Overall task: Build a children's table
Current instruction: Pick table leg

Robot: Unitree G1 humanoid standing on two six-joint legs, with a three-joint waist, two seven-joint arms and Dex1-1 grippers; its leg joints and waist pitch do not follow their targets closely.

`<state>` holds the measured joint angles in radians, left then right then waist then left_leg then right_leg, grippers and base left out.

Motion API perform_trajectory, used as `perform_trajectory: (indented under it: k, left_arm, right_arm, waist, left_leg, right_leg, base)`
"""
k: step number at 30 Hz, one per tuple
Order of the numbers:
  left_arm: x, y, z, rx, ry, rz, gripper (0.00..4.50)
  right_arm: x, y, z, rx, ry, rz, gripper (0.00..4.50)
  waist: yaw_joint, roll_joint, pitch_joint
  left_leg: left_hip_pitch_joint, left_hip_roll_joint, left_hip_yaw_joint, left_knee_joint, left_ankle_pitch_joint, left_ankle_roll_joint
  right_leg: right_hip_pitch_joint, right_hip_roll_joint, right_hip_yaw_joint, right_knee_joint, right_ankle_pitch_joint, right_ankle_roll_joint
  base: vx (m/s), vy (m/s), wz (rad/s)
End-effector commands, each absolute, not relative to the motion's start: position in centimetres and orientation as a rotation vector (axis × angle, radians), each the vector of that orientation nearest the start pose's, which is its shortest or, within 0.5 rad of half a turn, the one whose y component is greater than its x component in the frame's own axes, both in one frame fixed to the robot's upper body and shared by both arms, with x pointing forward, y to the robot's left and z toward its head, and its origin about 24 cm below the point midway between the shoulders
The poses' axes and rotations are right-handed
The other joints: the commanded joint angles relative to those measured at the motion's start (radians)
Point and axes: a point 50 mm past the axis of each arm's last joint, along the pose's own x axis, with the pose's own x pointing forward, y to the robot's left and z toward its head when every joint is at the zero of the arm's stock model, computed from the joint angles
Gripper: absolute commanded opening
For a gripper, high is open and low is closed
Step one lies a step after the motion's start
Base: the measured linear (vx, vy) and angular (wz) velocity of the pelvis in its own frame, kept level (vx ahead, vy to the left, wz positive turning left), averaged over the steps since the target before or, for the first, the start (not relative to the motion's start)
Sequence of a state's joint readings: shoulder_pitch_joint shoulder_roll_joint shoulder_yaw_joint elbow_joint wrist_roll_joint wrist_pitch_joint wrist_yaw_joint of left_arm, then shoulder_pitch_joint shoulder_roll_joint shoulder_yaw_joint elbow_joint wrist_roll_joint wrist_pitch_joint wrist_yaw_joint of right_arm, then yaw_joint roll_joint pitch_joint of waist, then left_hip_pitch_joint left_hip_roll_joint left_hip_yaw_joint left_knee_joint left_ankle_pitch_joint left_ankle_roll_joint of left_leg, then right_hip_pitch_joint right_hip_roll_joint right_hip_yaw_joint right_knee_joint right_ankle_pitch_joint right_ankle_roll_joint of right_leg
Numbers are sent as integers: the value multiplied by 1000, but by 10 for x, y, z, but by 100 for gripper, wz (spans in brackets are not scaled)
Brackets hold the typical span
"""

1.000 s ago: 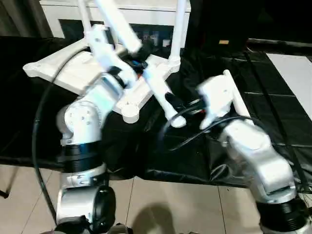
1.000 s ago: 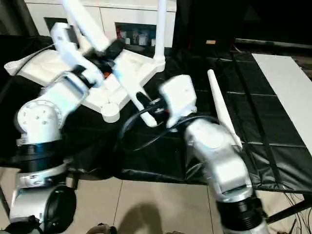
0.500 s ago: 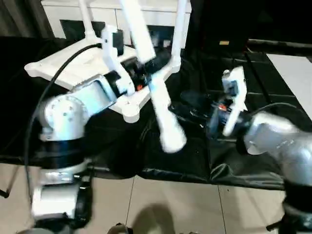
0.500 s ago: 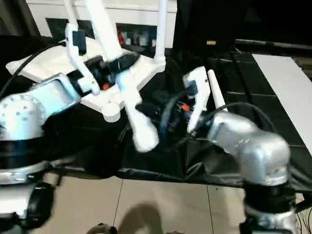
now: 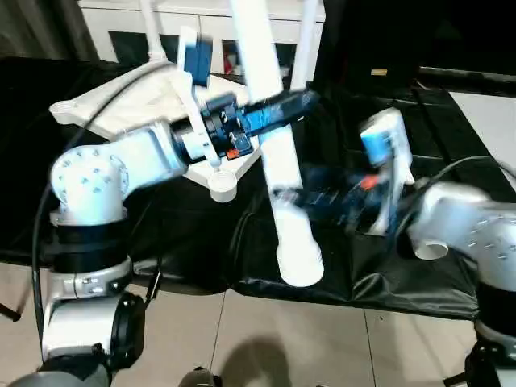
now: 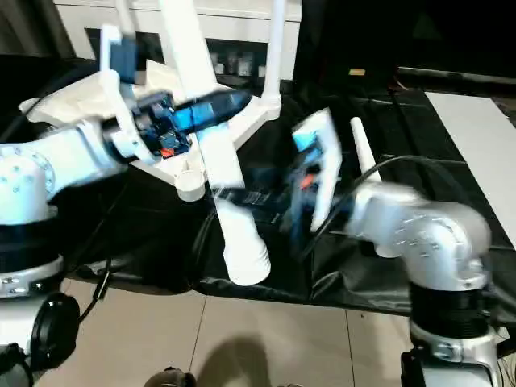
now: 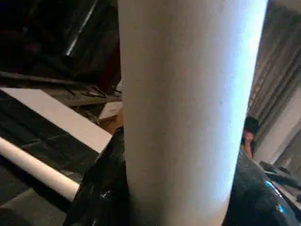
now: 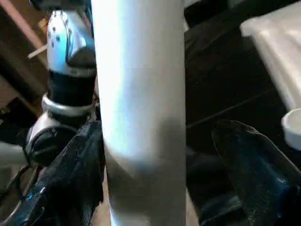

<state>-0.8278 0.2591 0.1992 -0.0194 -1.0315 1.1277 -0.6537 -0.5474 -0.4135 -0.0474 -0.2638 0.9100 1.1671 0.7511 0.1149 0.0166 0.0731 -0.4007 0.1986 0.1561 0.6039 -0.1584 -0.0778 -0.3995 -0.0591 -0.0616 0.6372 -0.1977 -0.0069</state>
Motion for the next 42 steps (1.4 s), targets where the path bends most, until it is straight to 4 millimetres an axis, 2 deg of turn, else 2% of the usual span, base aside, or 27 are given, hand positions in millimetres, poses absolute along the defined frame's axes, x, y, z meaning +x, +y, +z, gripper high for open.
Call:
perform_trajectory:
  k: [1, 3, 8, 14, 21, 23, 26, 27, 30, 32, 35, 36, 41, 42]
  left_arm:
    - [296, 93, 245, -525, 99, -1435, 179]
    - [295, 91, 245, -523, 103, -1444, 179]
    - [294, 92, 245, -525, 105, -1449, 179]
    - [294, 93, 244, -510, 110, -1440, 179]
    - [294, 93, 243, -506, 110, -1436, 179]
    - [294, 93, 243, -507, 110, -1435, 179]
    - [295, 93, 242, -493, 108, -1416, 179]
    - [297, 94, 241, -470, 106, -1387, 235]
    - [300, 95, 238, -443, 119, -1339, 249]
    - [301, 96, 237, -435, 121, -1315, 284]
    - [303, 97, 234, -409, 123, -1273, 292]
    - [304, 97, 233, -387, 122, -1244, 327]
    - [315, 96, 227, -371, 105, -1079, 344]
    - [316, 95, 226, -378, 104, -1064, 348]
  right_arm:
    - [261, -108, 178, 291, 354, 1352, 374]
    - [261, -104, 177, 296, 353, 1358, 374]
    - [262, -103, 179, 318, 347, 1361, 327]
    - [262, -103, 179, 331, 341, 1361, 287]
    - [262, -102, 178, 327, 344, 1349, 216]
    - [262, -101, 178, 324, 342, 1345, 216]
    - [263, -101, 177, 314, 337, 1331, 188]
    - [264, -101, 177, 308, 333, 1321, 185]
    - [268, -101, 177, 277, 309, 1267, 184]
    - [270, -101, 178, 259, 295, 1233, 182]
    - [276, -101, 178, 207, 256, 1135, 182]
    - [278, -100, 179, 187, 235, 1095, 182]
    - [281, -95, 178, 107, 205, 999, 182]
    - [281, -94, 177, 97, 202, 990, 182]
  waist:
    - [3, 2, -77]
    - [3, 3, -78]
    - [2, 2, -77]
    - [2, 3, -76]
    - [1, 3, -75]
    - [1, 2, -74]
    - [2, 2, -75]
    - [1, 3, -74]
    - [1, 3, -74]
    - [-1, 2, -73]
    - [-1, 3, -74]
    - [-2, 2, -74]
    - [-4, 5, -74]
    - [-6, 3, -74]
  left_leg:
    - [23, 16, 2, -62, -144, -33]
    - [21, 17, 0, -63, -143, -38]
    - [20, 16, 0, -63, -139, -40]
    - [22, 16, 1, -64, -151, -42]
    - [22, 17, 0, -66, -157, -47]
    - [22, 16, 0, -67, -159, -48]
    - [21, 16, 0, -67, -152, -48]
    - [22, 17, -1, -67, -156, -49]
    - [22, 18, -2, -69, -157, -55]
    - [22, 17, 0, -69, -161, -60]
    - [22, 17, -1, -69, -155, -64]
    - [21, 19, -2, -70, -153, -68]
    - [23, 18, -1, -70, -152, -74]
    - [22, 16, -1, -70, -155, -73]
  right_leg:
    - [54, -65, 44, -83, -171, -163]
    - [54, -66, 44, -82, -176, -158]
    - [54, -64, 44, -80, -159, -157]
    - [53, -65, 44, -84, -180, -150]
    - [52, -65, 44, -85, -191, -141]
    - [52, -64, 44, -86, -195, -138]
    - [52, -65, 44, -85, -190, -137]
    - [51, -65, 44, -86, -194, -136]
    - [49, -64, 45, -86, -202, -126]
    - [49, -66, 45, -87, -211, -122]
    - [48, -65, 45, -86, -207, -119]
    - [48, -65, 45, -85, -199, -118]
    - [48, -63, 46, -84, -180, -113]
    - [52, -63, 46, -84, -175, -112]
  base:
    - [0, 0, 0]
    - [0, 0, 0]
    - [0, 0, 0]
    - [0, 0, 0]
    - [0, 0, 0]
    - [0, 0, 0]
    - [0, 0, 0]
    - [0, 0, 0]
    - [0, 0, 0]
    - [0, 0, 0]
    - [0, 0, 0]
    - [0, 0, 0]
    - [0, 0, 0]
    - [0, 0, 0]
